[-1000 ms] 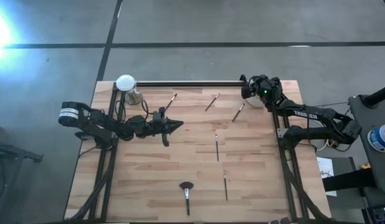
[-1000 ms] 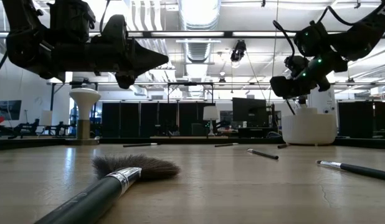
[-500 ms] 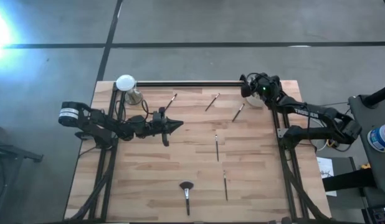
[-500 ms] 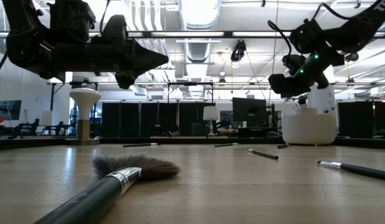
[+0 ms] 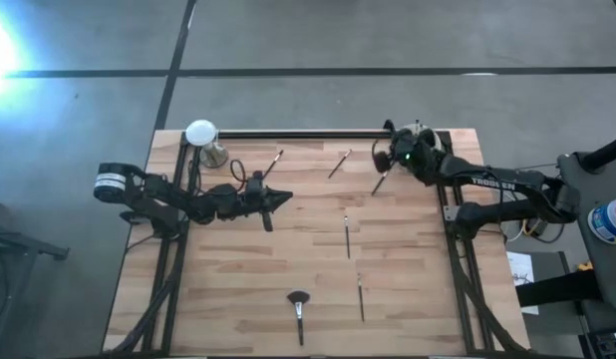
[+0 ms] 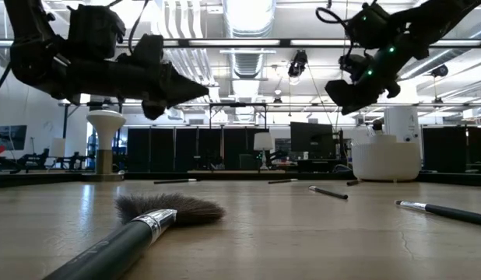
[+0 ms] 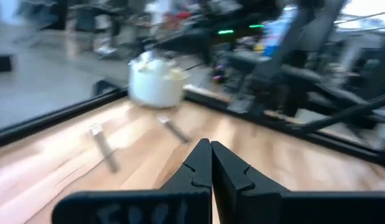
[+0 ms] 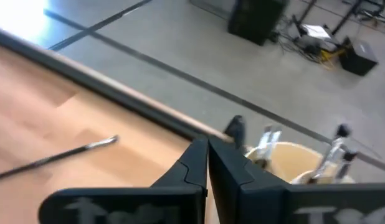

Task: Pick & Place Makeup Brushes
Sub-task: Put the black lash brow brush into the white makeup holder

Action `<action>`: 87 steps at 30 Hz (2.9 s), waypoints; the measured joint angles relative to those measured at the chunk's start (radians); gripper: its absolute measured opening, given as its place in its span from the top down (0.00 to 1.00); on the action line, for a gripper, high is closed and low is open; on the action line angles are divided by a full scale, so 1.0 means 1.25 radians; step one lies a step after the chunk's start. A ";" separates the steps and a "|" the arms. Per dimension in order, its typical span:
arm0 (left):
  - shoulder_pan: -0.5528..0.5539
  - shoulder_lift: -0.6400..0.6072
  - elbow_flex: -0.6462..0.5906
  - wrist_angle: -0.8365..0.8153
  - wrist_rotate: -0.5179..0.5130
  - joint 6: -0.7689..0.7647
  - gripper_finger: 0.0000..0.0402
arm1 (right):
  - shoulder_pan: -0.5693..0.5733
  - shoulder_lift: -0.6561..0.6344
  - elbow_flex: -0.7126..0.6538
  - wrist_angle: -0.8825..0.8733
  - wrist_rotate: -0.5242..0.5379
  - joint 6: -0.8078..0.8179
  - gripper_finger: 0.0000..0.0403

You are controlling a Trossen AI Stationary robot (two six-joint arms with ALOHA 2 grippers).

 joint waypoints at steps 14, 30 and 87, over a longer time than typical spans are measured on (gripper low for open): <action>0.246 0.023 0.235 -0.642 -0.047 -0.089 1.00 | 0.311 -0.001 -0.112 0.010 0.124 0.169 0.98; 0.415 0.277 0.681 -1.196 0.042 0.010 0.79 | 0.356 -0.001 -0.149 0.010 0.142 0.177 0.98; 0.116 -0.064 0.183 -0.377 -0.007 -0.115 1.00 | 0.419 -0.005 -0.166 0.113 0.044 0.174 0.98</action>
